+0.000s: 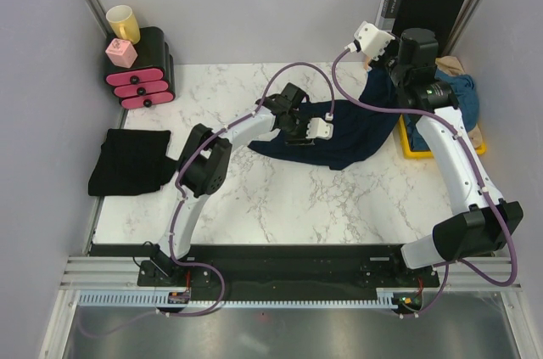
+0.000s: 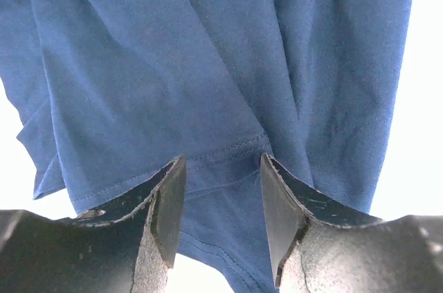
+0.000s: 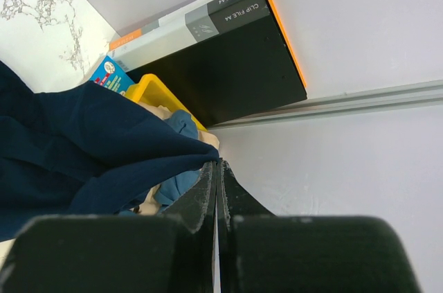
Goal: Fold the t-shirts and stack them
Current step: Flatten out the tshirt
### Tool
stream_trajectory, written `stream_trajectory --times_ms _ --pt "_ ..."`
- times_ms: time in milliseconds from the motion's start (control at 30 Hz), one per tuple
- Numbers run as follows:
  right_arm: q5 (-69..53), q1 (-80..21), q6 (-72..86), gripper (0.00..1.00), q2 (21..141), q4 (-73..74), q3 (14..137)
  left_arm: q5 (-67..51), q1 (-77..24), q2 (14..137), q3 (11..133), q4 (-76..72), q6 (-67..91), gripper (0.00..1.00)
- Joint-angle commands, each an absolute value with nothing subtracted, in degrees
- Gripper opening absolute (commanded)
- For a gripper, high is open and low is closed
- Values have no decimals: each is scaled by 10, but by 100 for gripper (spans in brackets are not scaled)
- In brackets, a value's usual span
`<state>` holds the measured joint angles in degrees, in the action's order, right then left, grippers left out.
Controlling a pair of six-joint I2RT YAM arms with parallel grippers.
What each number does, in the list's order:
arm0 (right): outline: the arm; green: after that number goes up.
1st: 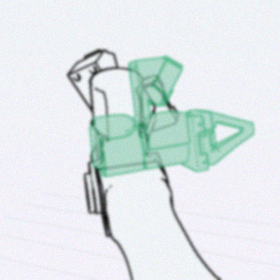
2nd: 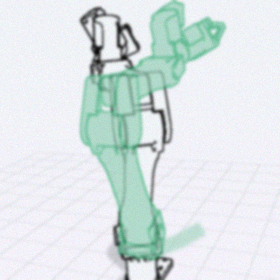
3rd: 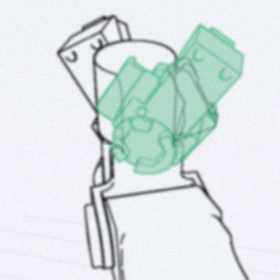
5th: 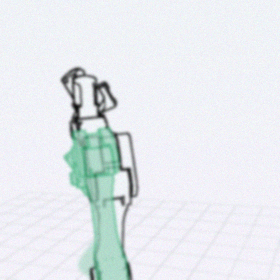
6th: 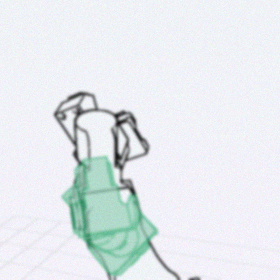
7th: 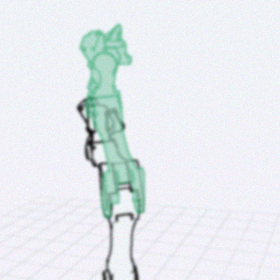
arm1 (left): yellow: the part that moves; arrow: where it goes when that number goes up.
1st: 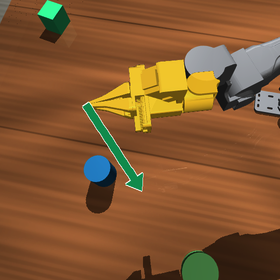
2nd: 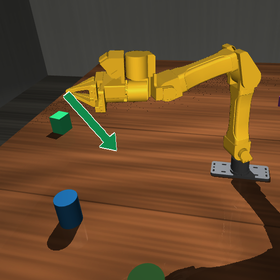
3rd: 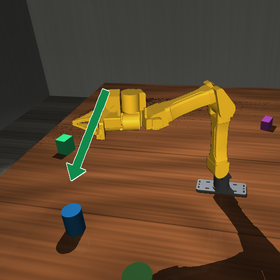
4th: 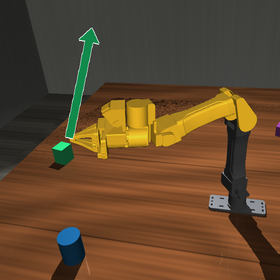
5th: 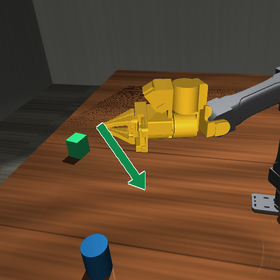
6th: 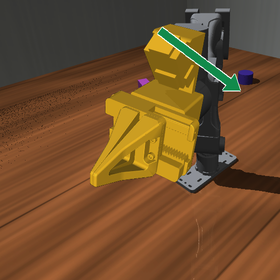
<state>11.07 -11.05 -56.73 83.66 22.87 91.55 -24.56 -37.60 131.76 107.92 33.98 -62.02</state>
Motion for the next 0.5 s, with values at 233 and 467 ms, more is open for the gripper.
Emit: stream_trajectory --times_ms 233,467 --pt "122 -112 -555 0 843 207 948 -258 -375 1304 1091 331 -609 53" --pt "122 -112 -554 0 850 207 953 -265 -376 1305 1099 337 -601 52"
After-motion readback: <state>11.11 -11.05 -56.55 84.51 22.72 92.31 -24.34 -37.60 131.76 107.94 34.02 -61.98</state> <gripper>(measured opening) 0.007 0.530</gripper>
